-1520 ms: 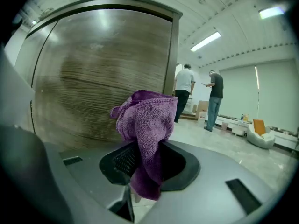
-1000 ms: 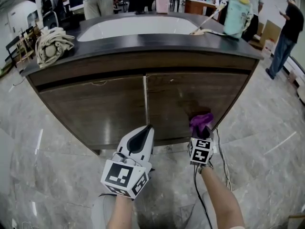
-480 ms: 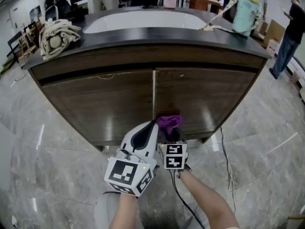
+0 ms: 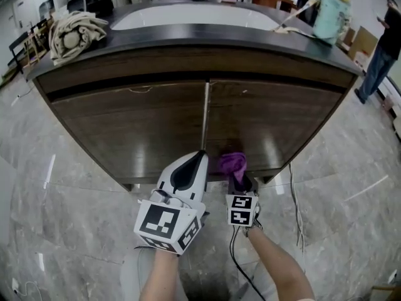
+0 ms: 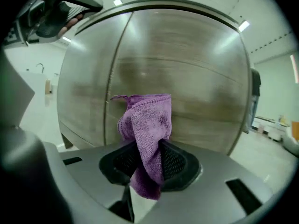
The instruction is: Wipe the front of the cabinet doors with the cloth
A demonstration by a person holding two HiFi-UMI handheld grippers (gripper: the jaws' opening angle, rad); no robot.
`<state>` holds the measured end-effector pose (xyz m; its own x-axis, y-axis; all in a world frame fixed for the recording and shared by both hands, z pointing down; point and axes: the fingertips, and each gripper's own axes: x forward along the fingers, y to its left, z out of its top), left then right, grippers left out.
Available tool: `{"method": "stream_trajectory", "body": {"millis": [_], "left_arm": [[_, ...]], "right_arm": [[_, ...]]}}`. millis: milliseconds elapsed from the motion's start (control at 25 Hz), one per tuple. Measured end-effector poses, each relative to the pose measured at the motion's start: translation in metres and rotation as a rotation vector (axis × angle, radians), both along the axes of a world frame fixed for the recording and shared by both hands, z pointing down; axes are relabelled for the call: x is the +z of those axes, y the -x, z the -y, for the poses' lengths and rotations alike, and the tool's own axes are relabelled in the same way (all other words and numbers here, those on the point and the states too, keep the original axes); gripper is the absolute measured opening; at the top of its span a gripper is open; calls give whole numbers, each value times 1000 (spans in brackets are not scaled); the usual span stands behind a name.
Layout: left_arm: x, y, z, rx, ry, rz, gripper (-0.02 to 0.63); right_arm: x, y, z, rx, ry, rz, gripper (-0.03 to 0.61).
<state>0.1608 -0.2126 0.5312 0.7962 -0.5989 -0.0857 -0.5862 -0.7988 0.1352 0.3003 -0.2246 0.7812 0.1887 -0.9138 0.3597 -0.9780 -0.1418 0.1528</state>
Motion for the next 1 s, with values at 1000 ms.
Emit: {"method": "stream_trajectory", "body": {"millis": [1000], "left_arm": [[3,26,-6,-138,-60,88,3]], "right_arm": [[103,-152,-37,338,322,188,115]]}}
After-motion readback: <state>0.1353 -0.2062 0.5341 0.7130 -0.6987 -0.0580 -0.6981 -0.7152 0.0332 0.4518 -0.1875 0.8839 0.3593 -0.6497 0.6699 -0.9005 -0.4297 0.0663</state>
